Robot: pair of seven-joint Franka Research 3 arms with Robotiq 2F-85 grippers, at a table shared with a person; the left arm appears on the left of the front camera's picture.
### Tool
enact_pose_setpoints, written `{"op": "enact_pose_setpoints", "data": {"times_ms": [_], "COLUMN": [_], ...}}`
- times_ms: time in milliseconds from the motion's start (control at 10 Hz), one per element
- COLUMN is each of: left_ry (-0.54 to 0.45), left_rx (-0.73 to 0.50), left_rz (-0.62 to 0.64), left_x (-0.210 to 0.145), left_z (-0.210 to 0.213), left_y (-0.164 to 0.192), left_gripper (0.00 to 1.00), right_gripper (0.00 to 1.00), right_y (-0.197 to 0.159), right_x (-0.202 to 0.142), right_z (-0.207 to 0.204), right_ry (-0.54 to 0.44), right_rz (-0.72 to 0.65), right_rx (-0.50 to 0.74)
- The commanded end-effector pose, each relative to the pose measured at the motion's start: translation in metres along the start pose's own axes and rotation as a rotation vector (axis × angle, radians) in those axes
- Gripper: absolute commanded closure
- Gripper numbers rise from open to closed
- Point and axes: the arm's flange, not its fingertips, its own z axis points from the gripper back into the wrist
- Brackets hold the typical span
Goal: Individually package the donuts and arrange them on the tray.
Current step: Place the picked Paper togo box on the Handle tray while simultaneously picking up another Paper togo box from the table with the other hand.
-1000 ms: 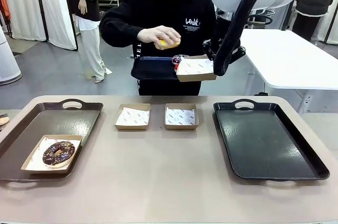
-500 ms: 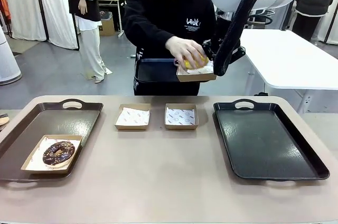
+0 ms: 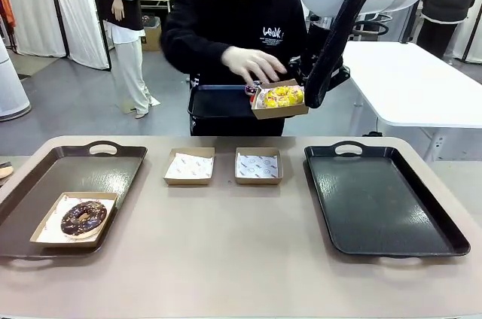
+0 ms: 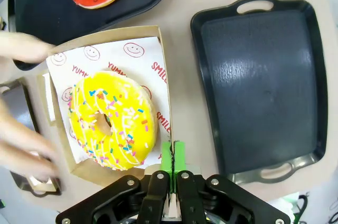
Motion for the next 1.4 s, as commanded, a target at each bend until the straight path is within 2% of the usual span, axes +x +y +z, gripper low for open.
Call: {"op": "enact_pose_setpoints", "data": {"times_ms": [0, 1100, 1200, 1300], "left_ry": [-0.005, 0.000, -0.001, 0.016], "left_rx": [-0.019, 0.000, 0.039, 0.097], "left_rz": [-0.014, 0.000, 0.008, 0.003], "left_x": [0.000, 0.000, 0.008, 0.018], "left_z": [0.002, 0.000, -0.011, -0.026], "left_y": [0.000, 0.000, -0.011, -0.028], "left_gripper": [0.00, 0.00, 0.00, 0.00], "right_gripper": [1.00, 0.99, 0.99, 0.99], "right_y": [-0.002, 0.000, -0.016, -0.040], "right_x": [-0.001, 0.000, -0.003, -0.010], "right_z": [-0.001, 0.000, 0.012, 0.024], "right_ry": [-0.004, 0.000, 0.027, 0.048], "right_rz": [-0.004, 0.000, 0.031, 0.085], "right_rx": [-0.006, 0.000, 0.019, -0.043]}}
